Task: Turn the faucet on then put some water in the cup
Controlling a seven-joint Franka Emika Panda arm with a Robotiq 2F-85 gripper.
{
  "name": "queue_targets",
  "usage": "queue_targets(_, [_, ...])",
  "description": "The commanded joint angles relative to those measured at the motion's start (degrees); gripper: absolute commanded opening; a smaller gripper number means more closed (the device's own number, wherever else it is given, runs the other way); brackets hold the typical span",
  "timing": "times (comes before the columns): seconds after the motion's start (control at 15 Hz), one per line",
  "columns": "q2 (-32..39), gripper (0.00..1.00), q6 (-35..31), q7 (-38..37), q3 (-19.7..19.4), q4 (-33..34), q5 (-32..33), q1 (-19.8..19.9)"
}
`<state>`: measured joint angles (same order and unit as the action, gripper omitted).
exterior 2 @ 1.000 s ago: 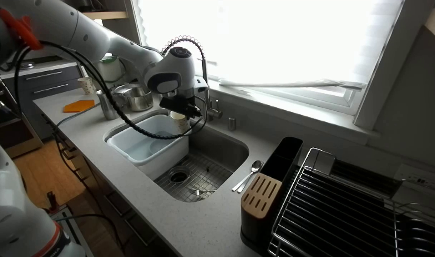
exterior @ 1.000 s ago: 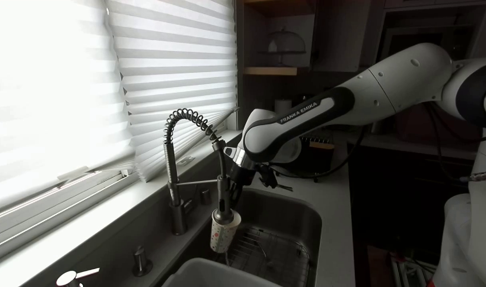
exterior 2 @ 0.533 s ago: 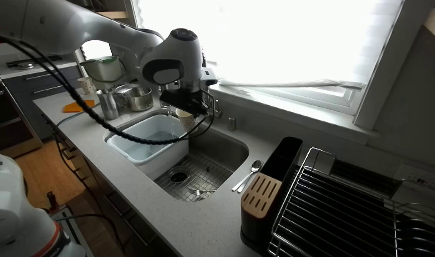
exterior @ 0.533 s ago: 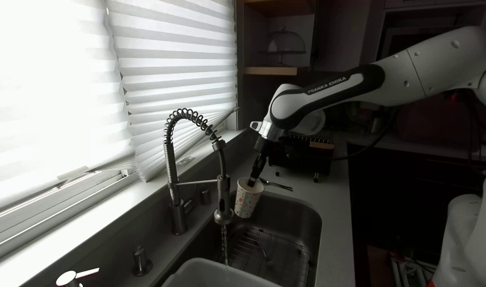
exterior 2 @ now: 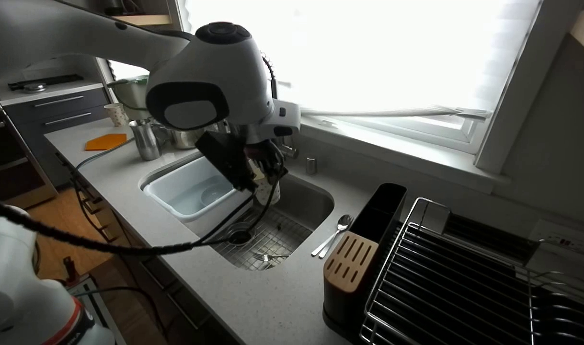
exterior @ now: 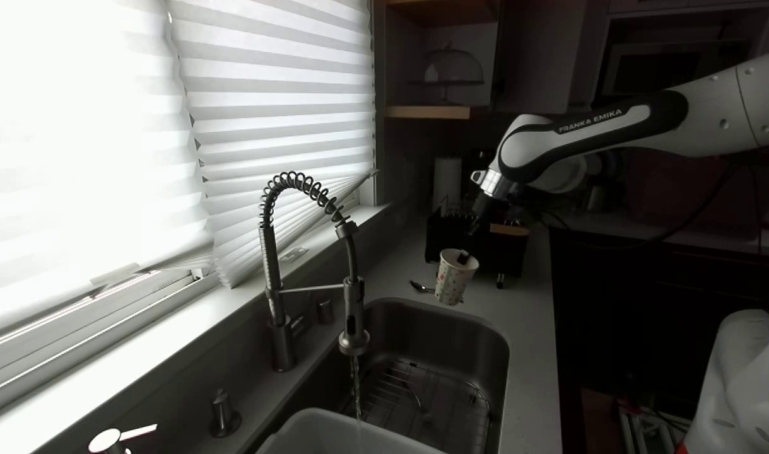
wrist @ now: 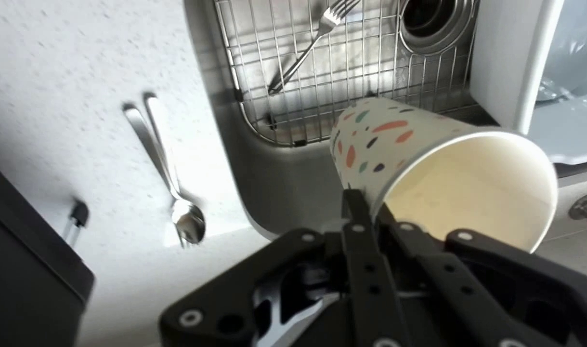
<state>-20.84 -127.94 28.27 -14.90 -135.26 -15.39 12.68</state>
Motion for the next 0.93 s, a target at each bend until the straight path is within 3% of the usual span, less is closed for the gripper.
queue_targets(0.0, [-6.19,0.01,0.18,-4.58,-4.73,-7.02,2.47,3.38])
queue_targets(0.33, [-5.55,0.01,-0.13,-7.44,-9.35,-9.18,4.72,7.66])
queue_targets(0.87, [1.22,0.01,4.52,-17.38,-6.50,-5.84,15.12,9.19])
